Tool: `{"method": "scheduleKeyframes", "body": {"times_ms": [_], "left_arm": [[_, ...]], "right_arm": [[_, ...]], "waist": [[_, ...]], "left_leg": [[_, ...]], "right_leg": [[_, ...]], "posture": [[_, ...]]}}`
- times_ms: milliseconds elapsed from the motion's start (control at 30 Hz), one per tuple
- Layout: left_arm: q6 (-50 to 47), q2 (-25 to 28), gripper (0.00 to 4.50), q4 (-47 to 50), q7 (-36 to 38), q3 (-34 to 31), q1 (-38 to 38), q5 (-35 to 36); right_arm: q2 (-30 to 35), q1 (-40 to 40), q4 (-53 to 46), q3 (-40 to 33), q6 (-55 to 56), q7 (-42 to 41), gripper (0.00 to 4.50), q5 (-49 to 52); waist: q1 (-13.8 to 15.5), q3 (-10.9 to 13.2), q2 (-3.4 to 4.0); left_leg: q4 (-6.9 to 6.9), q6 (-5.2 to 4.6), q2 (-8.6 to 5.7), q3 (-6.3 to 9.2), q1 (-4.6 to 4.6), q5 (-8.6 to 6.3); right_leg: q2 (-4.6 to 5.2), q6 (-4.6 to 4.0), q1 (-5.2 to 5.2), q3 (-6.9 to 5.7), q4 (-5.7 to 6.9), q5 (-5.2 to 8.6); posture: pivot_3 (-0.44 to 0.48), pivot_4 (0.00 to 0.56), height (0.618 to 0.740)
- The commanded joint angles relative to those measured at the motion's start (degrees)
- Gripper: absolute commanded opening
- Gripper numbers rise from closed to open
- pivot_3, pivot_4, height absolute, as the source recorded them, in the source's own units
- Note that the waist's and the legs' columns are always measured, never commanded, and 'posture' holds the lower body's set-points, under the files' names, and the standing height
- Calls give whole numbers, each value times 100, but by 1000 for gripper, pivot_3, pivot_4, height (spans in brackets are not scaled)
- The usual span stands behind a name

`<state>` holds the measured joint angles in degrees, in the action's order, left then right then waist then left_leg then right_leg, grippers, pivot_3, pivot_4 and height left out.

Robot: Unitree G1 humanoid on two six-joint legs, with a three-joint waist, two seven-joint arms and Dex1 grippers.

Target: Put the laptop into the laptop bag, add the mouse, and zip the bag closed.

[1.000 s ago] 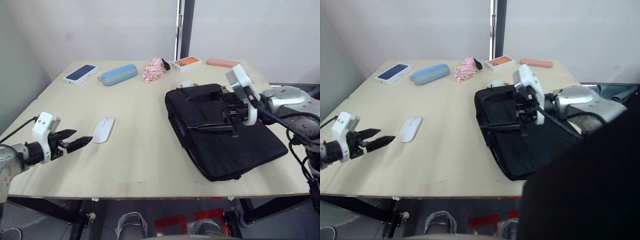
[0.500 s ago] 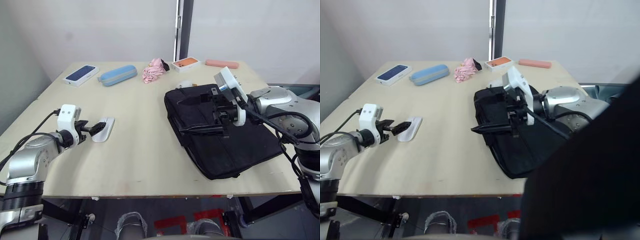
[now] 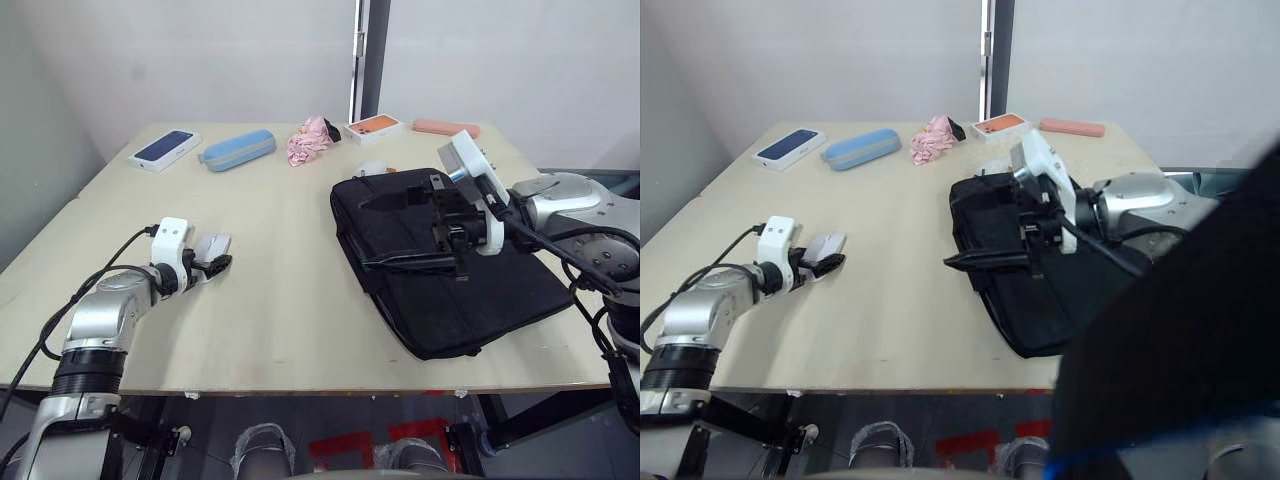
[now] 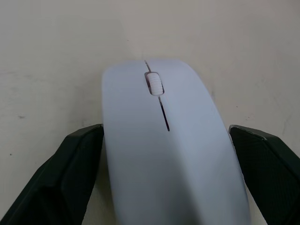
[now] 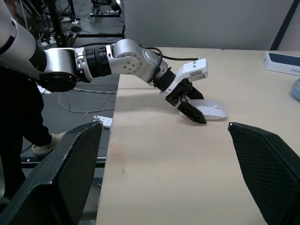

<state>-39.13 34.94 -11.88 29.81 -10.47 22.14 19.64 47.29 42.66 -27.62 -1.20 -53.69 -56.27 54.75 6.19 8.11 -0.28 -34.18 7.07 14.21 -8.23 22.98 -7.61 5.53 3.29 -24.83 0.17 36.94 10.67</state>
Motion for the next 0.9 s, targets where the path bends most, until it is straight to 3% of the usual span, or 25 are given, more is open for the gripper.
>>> {"method": "scheduleKeyframes", "body": {"times_ms": [33,100,133,200,267,300,433,600,733,900], "left_arm": [[187,-56,4500,-202,90,181,23,-183],[500,-39,4500,-324,197,262,17,-305],[586,-37,4094,-365,388,213,30,-216],[632,-10,3726,-473,570,82,90,-97],[640,24,2966,-600,673,-27,163,-32],[624,50,2863,-633,741,-80,204,11],[632,260,2866,-679,1269,-35,308,74],[771,827,2866,-152,2614,343,75,173],[1338,1113,2866,-39,3433,518,246,126],[1522,1247,2866,-134,3855,865,613,-120]], "right_arm": [[74,-24,-184,-178,-21,88,4484,106],[64,-57,-206,-161,-30,133,4484,99],[59,-71,-216,-153,-51,164,4500,106],[60,-102,-227,-124,-62,203,4500,78],[55,-126,-218,-105,-83,254,4500,51],[58,-138,-207,-66,-109,308,4500,0],[-121,-152,-69,133,-322,828,4500,-235],[-926,128,396,218,-1196,2207,4500,-306],[-1798,243,952,634,-1783,3741,4500,-1287],[-2423,130,1013,1084,-1970,4509,4500,-2013]], "waist": [[2,-4,0],[5,-11,6],[9,-13,8],[13,-13,8],[11,-13,7],[10,-14,8],[-12,-14,7],[-74,-13,9],[-75,-12,9],[-25,-10,13]], "left_leg": [[-2,0,-1,0,0,0],[-3,0,-3,0,-4,0],[-2,0,-3,0,-5,0],[-2,0,-3,2,-5,0],[-2,0,-3,2,-5,0],[-2,0,-3,2,-5,0],[-1,1,-4,1,-3,1],[11,6,-2,-3,1,1],[22,15,-2,-1,1,2],[28,38,-3,3,20,13]], "right_leg": [[1,0,1,1,1,0],[3,0,4,1,2,0],[4,0,4,1,3,0],[4,0,3,0,9,0],[4,1,3,0,10,0],[4,0,2,0,10,0],[3,1,-2,2,8,0],[-2,1,-10,5,-1,1],[-5,-1,-21,6,1,4],[-4,-6,-36,-1,-2,8]], "posture": [[0,150,740],[0,150,740],[0,150,740],[0,150,740],[0,150,740],[0,150,740],[0,150,740],[0,150,740],[0,150,740],[0,150,740]]}}
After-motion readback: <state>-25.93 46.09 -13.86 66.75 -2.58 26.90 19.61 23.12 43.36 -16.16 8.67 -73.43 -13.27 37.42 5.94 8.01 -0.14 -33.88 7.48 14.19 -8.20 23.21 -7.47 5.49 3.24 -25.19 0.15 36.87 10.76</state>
